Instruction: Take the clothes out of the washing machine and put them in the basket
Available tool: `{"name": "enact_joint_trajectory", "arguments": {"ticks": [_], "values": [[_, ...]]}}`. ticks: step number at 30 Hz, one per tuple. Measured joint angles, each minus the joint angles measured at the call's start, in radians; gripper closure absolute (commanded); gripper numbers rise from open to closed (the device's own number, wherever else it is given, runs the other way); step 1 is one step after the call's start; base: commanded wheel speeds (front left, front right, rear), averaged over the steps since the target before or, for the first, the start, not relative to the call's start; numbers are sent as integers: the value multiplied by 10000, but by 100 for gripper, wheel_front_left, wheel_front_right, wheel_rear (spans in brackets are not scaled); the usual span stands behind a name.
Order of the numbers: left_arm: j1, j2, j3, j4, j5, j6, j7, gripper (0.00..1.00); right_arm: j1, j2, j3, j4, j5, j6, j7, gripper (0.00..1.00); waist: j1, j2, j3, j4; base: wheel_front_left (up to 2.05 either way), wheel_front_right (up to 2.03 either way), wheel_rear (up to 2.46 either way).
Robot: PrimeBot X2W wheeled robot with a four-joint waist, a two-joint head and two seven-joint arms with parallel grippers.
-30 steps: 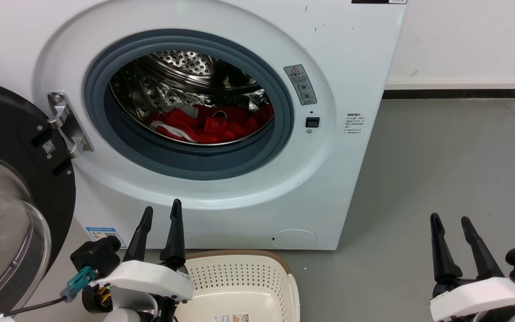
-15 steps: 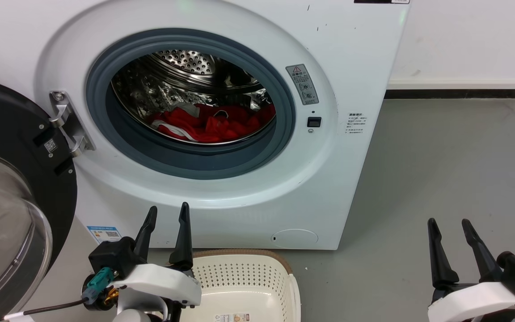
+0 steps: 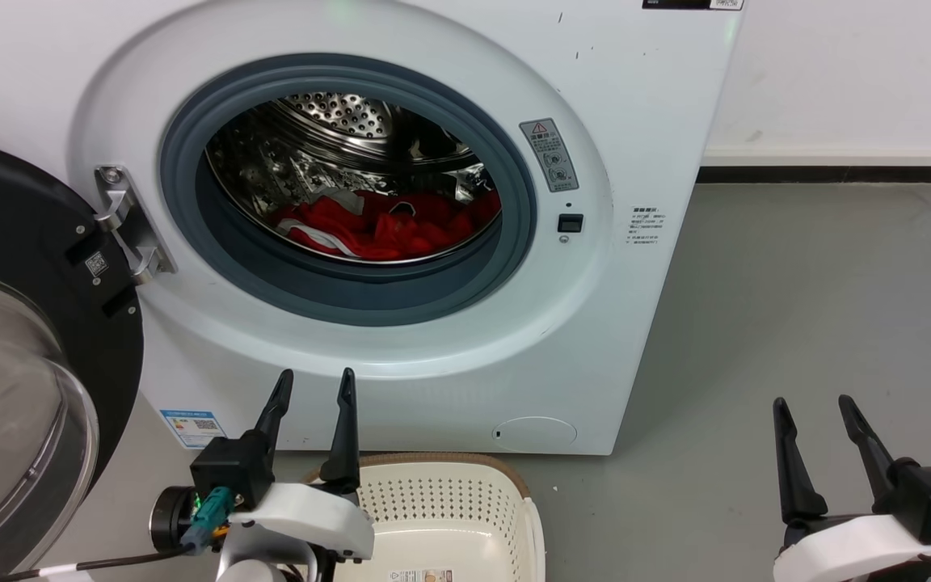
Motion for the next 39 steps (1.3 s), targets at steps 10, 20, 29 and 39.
{"name": "enact_joint_trajectory", "arguments": {"ticks": [10, 20, 29, 39], "values": [[1, 0, -52, 178, 625, 127, -161, 0, 35, 0, -6, 35, -612, 0, -169, 0, 0, 0, -20, 46, 0, 0, 0], [0, 0, -8, 345, 1152, 270, -309, 0, 112, 0, -8, 102, -1118, 2, -270, 0, 0, 0, -13, 77, 0, 0, 0], [0, 2, 115, 453, 1218, 301, -318, 0, 113, 0, -48, 209, -1081, 2, -270, 0, 0, 0, -8, 74, 0, 0, 0], [-127, 2, 163, 527, 1304, 299, -320, 0, 108, 0, -31, 209, -1016, 2, -268, 0, 0, 0, 101, 51, 0, 0, 0]]}}
